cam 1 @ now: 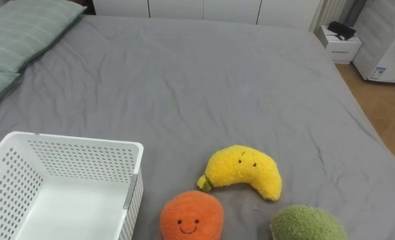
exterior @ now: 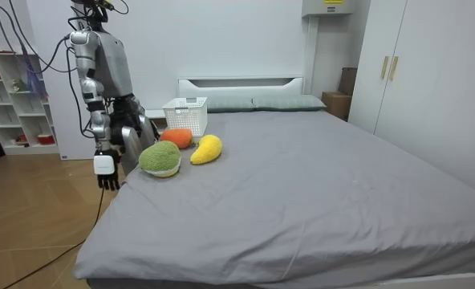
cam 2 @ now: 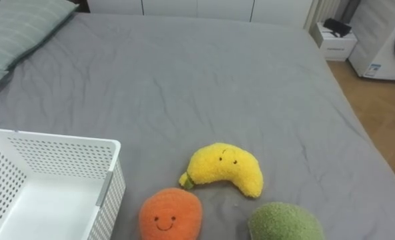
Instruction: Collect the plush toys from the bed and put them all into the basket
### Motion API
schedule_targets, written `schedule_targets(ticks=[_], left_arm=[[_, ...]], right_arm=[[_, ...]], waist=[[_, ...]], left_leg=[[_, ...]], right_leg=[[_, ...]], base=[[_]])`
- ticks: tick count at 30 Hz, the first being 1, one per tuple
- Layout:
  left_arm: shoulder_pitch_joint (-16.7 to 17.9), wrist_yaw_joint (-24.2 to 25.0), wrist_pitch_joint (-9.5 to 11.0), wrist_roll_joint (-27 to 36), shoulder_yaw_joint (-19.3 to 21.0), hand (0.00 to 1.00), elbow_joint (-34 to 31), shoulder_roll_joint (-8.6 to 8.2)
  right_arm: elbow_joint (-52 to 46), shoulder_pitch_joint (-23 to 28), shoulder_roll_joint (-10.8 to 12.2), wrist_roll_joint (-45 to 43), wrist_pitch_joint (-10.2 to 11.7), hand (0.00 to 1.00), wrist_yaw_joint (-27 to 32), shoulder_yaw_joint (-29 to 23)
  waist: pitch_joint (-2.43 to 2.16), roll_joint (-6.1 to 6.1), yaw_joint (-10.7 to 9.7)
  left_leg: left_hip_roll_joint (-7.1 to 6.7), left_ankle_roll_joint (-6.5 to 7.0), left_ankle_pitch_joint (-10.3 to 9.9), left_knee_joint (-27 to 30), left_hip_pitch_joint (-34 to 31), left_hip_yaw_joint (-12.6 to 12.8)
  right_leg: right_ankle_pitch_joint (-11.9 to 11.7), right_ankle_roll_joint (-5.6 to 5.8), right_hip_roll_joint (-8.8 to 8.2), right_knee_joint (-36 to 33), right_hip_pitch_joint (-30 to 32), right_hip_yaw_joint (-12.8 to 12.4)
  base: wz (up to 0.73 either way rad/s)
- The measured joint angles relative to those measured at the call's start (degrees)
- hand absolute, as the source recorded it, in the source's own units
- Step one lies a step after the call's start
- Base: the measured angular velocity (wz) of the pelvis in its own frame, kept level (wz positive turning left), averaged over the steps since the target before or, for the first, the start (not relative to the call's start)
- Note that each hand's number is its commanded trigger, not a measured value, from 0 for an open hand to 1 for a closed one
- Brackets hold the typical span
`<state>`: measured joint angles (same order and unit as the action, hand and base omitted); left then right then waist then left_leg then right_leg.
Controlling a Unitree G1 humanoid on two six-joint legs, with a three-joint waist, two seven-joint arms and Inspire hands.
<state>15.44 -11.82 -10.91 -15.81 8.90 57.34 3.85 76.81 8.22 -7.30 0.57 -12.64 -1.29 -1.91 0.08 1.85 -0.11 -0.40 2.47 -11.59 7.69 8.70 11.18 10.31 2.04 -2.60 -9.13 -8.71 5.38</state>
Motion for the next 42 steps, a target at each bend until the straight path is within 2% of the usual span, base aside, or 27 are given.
schedule_targets(ticks=[3,6,8,10,11,13,16,19,21,22,23,24,28,34,42], left_arm=[[0.0,-0.1,0.0,-0.1,1.3,0.00,0.0,0.03],[0.0,-0.2,0.1,-0.1,4.3,0.00,0.0,0.36],[0.1,-0.4,0.1,-0.1,4.9,0.00,0.0,1.22],[0.1,-0.4,0.5,0.0,6.9,0.00,-0.1,2.40],[0.2,-0.4,0.7,0.0,7.0,0.00,-0.1,2.84],[0.6,-0.5,1.5,0.0,7.3,0.00,-0.1,4.49],[0.5,-1.1,2.4,-0.1,7.7,0.00,-0.1,5.55],[0.5,-1.5,2.8,-0.1,7.7,0.00,-0.3,5.75],[0.4,-1.5,2.8,-0.1,7.7,0.00,-0.8,5.71],[0.4,-1.5,2.8,-0.1,7.7,0.00,-0.8,5.59],[0.4,-1.5,2.8,-0.1,7.7,0.00,-0.8,5.59],[0.4,-1.5,3.0,-0.1,7.7,0.00,-0.7,5.59],[0.4,-1.6,3.8,0.0,7.3,0.00,-0.7,5.57],[1.0,-2.1,4.4,-0.1,6.7,0.00,-0.7,4.65],[1.0,-3.7,4.9,-0.1,6.6,0.00,-0.9,2.82]], right_arm=[[0.4,0.4,-0.2,5.3,0.0,0.00,1.7,-3.6],[1.2,0.5,-0.9,10.5,0.1,0.00,3.0,-9.5],[1.1,0.2,-2.3,14.9,0.2,0.00,4.0,-13.2],[0.3,-1.0,-5.1,17.7,0.8,0.00,6.2,-17.6],[-0.5,-1.2,-5.8,18.1,0.9,0.00,6.9,-18.3],[-5.0,-3.1,-8.5,19.5,2.4,0.00,10.0,-20.6],[-12.0,-4.4,-9.8,20.1,5.8,0.00,13.7,-22.3],[-20.4,-5.1,-9.8,19.6,6.5,0.00,16.4,-22.5],[-26.6,-5.4,-9.6,18.9,6.7,0.00,18.1,-22.3],[-31.3,-5.3,-9.4,16.7,7.4,0.00,19.1,-21.7],[-33.4,-5.2,-9.2,15.6,8.0,0.00,19.3,-21.4],[-36.5,-5.1,-9.1,13.5,9.2,0.00,19.7,-20.7],[-44.8,-5.8,-9.1,10.6,9.7,0.00,20.7,-19.0],[-53.1,-4.5,-8.7,10.3,10.4,0.00,21.7,-17.4],[-54.8,-4.1,-8.1,5.3,10.9,0.00,20.0,-13.5]], waist=[[0.02,0.12,-0.9],[0.15,0.60,-2.1],[0.16,1.15,-2.7],[0.16,2.17,-2.9],[0.21,2.36,-2.9],[0.62,3.23,-2.8],[0.60,4.10,-2.9],[0.22,3.87,-2.9],[0.30,3.94,-2.6],[0.50,3.56,-2.5],[0.52,3.47,-2.5],[0.51,3.31,-2.5],[0.38,2.89,-2.3],[-0.20,1.79,-1.5],[-0.23,1.61,-0.9]], left_leg=[[0.00,0.00,0.0,0.0,0.0,-0.1],[0.03,-0.04,0.0,0.0,0.0,-0.1],[0.02,-0.05,0.0,0.0,0.0,-0.1],[-0.02,-0.04,0.0,0.1,0.0,0.2],[-0.01,-0.04,0.0,0.1,-0.1,0.2],[0.08,-0.04,0.1,0.2,-0.2,1.0],[0.08,-0.04,0.1,0.2,-0.9,1.1],[0.18,-0.06,0.3,0.3,-2.0,1.1],[0.34,-0.09,0.3,0.3,-2.3,1.4],[0.50,-0.14,0.2,0.3,-2.3,1.6],[0.52,-0.16,0.2,0.2,-2.3,1.6],[0.58,-0.22,0.3,0.1,-2.3,1.5],[0.67,-0.40,0.4,0.1,-2.6,1.3],[0.67,-0.42,0.4,0.1,-2.4,1.3],[0.73,-0.50,0.5,0.1,-2.2,1.3]], right_leg=[[0.0,-0.01,0.00,0.1,-0.1,0.1],[0.0,-0.01,0.10,0.2,-0.1,-0.2],[0.0,-0.01,0.13,0.2,-0.1,-0.3],[0.0,-0.01,0.10,0.4,0.0,-0.4],[0.0,-0.01,0.11,0.4,0.0,-0.4],[0.0,-0.06,0.15,0.4,0.7,-0.9],[-0.1,-0.08,0.17,0.5,1.7,-1.0],[-0.4,-0.13,0.23,0.4,2.6,-0.8],[-0.6,-0.18,0.43,0.4,3.0,-0.9],[-0.8,-0.26,0.60,0.4,3.1,-1.0],[-0.8,-0.26,0.61,0.4,3.1,-0.8],[-0.8,-0.26,0.62,0.5,3.1,-0.5],[-0.8,-0.26,0.67,0.4,3.4,-0.3],[-0.8,-0.26,0.68,0.4,2.8,-0.2],[-0.8,-0.26,0.70,0.3,2.7,-0.1]], base=[[0.00],[0.00],[0.00],[-0.04],[-0.09],[-0.13],[-0.03],[0.00],[-0.04],[-0.07],[-0.03],[0.04],[0.01],[0.00],[0.00]])
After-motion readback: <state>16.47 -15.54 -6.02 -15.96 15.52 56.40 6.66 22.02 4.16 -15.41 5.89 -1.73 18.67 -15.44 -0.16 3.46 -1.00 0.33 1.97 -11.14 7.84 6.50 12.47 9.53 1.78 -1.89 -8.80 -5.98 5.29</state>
